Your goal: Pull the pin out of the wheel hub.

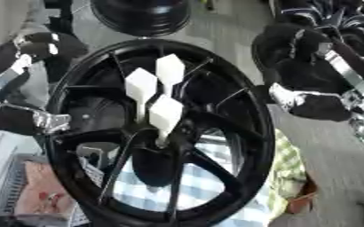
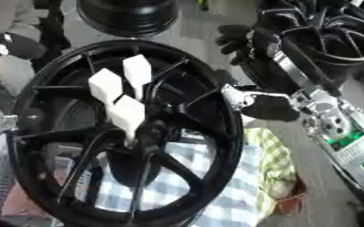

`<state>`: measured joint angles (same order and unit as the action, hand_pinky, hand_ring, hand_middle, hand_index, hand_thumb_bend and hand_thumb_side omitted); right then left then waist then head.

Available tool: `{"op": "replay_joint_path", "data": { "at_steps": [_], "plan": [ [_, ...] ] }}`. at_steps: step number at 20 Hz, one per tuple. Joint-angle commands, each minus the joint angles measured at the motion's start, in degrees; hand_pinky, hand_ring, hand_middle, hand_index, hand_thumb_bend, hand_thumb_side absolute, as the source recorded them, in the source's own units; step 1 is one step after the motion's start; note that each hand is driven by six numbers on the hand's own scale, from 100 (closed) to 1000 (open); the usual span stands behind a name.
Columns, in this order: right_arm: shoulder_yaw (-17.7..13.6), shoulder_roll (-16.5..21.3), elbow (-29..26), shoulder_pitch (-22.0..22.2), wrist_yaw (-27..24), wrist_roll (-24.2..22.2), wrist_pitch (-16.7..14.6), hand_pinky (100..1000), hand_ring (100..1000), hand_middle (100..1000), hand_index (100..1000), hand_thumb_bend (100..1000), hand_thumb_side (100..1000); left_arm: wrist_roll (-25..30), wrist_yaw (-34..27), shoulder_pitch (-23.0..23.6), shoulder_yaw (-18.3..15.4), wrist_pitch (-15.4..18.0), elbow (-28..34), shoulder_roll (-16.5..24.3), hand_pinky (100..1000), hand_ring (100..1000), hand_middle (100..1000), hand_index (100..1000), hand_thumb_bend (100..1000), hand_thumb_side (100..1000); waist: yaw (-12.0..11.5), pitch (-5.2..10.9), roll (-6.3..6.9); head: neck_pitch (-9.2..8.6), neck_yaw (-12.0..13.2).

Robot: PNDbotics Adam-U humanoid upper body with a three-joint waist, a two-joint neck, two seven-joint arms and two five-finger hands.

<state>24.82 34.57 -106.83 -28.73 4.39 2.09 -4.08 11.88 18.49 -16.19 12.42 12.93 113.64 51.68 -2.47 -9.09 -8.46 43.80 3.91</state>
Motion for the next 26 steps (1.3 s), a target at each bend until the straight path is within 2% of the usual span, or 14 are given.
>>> {"op": "replay_joint_path", "data": {
  "at_steps": [1, 9, 18, 26],
  "plan": [
    [-0.2, 0.97, -0.87, -1.0, -0.38, -0.34, 0.02, 674, 773, 769, 908, 137, 266, 3.16, 0.41, -1.72, 1.8, 1.09, 0.95, 4.55, 777, 773, 766, 846, 514, 558, 0.39, 0.93, 0.58, 0.32, 0.73],
    [0.18, 0.95, -0.85, -1.1, -0.92, -0.7, 0.21, 674, 773, 769, 908, 133, 267, 7.39, -0.69, -5.74, 3.48, -0.24, -1.13, 6.36, 778, 774, 769, 846, 496, 530, 1.28, 1.06, 0.66, 0.32, 1.26],
    [0.66, 0.81, -0.65, -0.95, -1.51, -0.98, 0.26, 673, 774, 768, 908, 126, 269, 9.8, -0.8, -14.31, 6.28, 1.51, -11.76, 2.94, 777, 772, 769, 847, 503, 502, 2.09, 1.45, 0.62, 0.07, 1.44],
    [0.95, 0.59, -0.61, -1.03, -1.99, -1.06, 0.19, 673, 774, 768, 907, 120, 270, 10.29, 1.27, -20.07, 6.38, 3.64, -19.93, 0.76, 782, 773, 763, 844, 508, 485, 2.49, 1.32, 0.53, -0.63, 1.27]
  ]
}}
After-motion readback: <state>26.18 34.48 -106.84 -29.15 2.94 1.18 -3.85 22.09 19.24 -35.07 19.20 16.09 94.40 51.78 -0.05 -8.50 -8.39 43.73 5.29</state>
